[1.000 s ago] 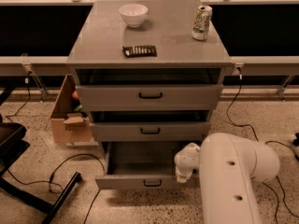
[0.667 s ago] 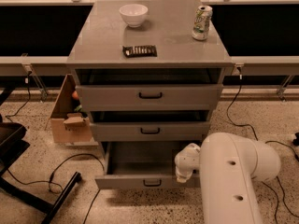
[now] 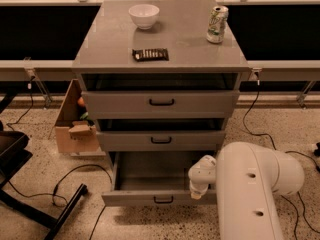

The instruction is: Open bottom drawer

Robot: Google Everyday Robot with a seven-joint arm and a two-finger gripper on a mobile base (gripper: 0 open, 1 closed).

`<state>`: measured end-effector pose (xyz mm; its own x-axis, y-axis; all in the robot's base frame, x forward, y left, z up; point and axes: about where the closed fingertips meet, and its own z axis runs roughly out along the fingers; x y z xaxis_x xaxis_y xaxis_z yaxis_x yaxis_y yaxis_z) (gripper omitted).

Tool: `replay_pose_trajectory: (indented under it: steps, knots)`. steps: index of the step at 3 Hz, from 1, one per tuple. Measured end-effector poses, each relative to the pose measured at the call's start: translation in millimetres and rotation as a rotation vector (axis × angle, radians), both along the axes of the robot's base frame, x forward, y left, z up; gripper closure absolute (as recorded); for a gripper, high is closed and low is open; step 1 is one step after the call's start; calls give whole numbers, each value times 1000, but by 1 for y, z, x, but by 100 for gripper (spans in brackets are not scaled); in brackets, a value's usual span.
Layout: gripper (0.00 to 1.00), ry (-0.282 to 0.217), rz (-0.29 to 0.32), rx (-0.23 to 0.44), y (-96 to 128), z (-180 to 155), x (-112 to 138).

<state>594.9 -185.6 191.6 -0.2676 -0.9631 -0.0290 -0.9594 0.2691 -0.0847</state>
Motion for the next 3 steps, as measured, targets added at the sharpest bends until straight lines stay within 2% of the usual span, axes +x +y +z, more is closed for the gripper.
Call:
replay_pose_trajectory:
  steps: [1,2,3]
  knots:
    - [100,11,-4,-2,-3,0,-10]
    - [82,11,-4,-2,-3,0,-10]
    - [59,11,-4,-2,-3,0,-10]
